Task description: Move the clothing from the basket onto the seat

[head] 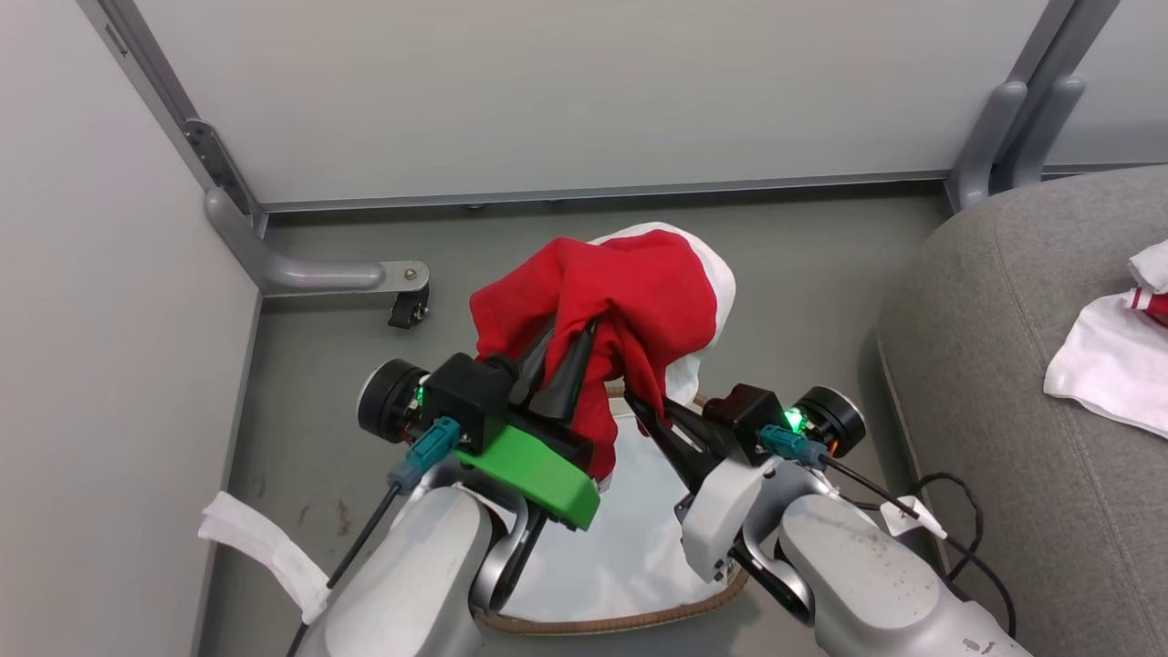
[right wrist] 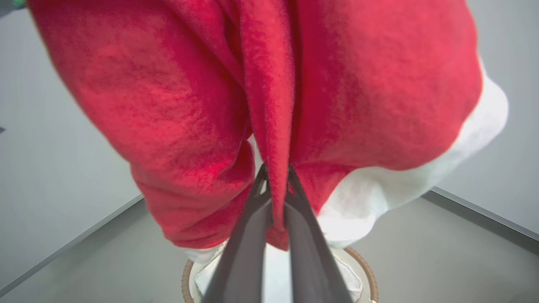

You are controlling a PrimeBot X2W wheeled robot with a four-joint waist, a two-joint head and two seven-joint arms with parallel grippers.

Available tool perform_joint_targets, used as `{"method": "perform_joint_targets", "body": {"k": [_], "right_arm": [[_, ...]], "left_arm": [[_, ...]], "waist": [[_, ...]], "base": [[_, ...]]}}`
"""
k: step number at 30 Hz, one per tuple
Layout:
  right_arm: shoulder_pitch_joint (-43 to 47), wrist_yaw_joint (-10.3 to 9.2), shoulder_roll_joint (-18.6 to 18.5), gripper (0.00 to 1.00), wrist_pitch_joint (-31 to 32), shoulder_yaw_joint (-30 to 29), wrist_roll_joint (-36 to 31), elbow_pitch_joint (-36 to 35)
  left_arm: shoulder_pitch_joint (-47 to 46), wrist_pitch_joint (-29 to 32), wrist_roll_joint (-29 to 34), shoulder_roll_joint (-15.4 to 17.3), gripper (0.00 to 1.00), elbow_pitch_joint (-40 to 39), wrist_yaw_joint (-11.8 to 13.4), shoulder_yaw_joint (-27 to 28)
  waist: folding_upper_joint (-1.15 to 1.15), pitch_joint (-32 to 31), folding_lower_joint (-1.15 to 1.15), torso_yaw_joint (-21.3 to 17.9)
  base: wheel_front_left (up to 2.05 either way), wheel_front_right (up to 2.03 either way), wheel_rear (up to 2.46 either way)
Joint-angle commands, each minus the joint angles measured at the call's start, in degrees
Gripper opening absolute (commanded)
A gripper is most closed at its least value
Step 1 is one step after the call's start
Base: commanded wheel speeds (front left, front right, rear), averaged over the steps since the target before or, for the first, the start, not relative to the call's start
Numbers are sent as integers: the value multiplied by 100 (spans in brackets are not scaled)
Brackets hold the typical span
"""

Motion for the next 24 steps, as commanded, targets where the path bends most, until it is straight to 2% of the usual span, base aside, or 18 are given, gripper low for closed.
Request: {"method": "perform_joint_targets", "body": {"k": [1,11,18,24], "right_arm": [[7,-8,-25,0,-2,-38,-56,-60],[243,-8,-24,0,-4,-577,-289,-508],[495,-8,-21,0,-6,-967,-464,-856],[655,-8,-22,0,-7,-1085,-470,-1149]], "left_arm": [[-9,-6,36,7,100,-13,22,38],[147,-6,329,8,100,326,-18,488],[334,-6,593,11,100,537,-98,971],[566,-6,759,16,100,600,-153,1329]], "waist": [[0,3,0,-19],[0,-5,0,-453],[0,-17,0,-1150],[0,-75,0,-1910]], "base": [[0,0,0],[0,0,0],[0,0,0],[0,0,0]]}}
